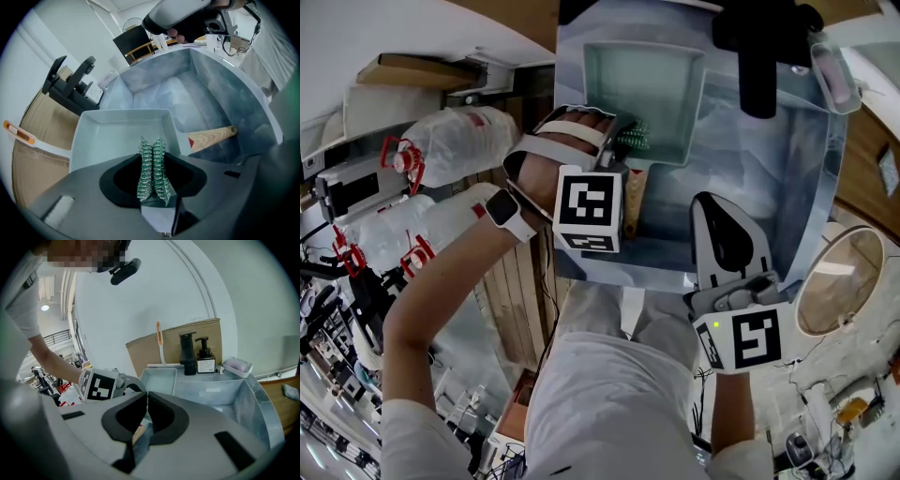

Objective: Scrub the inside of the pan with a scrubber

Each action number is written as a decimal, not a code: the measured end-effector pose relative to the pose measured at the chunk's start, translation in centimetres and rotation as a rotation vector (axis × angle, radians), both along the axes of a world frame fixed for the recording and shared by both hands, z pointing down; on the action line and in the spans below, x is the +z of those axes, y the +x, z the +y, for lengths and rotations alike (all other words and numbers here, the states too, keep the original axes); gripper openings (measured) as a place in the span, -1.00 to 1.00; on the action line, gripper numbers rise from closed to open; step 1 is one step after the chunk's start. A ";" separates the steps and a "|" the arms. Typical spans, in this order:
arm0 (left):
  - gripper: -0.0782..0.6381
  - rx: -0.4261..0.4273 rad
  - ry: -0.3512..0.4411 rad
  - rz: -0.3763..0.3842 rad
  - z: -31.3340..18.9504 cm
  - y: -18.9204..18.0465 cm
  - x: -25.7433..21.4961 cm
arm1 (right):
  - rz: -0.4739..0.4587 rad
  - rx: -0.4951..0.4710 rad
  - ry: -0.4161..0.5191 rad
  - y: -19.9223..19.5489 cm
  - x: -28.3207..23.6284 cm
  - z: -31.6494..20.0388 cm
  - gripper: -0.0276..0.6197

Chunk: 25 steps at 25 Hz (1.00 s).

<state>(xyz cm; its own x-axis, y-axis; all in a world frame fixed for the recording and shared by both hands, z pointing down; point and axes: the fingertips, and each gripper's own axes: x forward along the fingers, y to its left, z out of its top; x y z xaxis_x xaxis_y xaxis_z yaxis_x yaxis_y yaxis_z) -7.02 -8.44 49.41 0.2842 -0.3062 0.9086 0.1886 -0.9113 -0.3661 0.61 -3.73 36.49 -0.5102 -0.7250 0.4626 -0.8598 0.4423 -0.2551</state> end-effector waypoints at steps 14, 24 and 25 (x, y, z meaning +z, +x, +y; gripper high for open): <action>-0.34 -0.029 -0.054 -0.044 2.2 0.0 1.2 | -0.009 0.006 0.003 0.8 -0.3 0.6 -0.89; -0.34 -0.071 -0.105 -0.054 2.2 0.1 1.3 | -0.019 0.019 0.000 1.7 -0.1 0.6 -0.89; -0.34 -0.075 -0.111 -0.055 2.2 0.1 1.3 | -0.018 0.021 0.000 1.9 -0.1 0.6 -0.89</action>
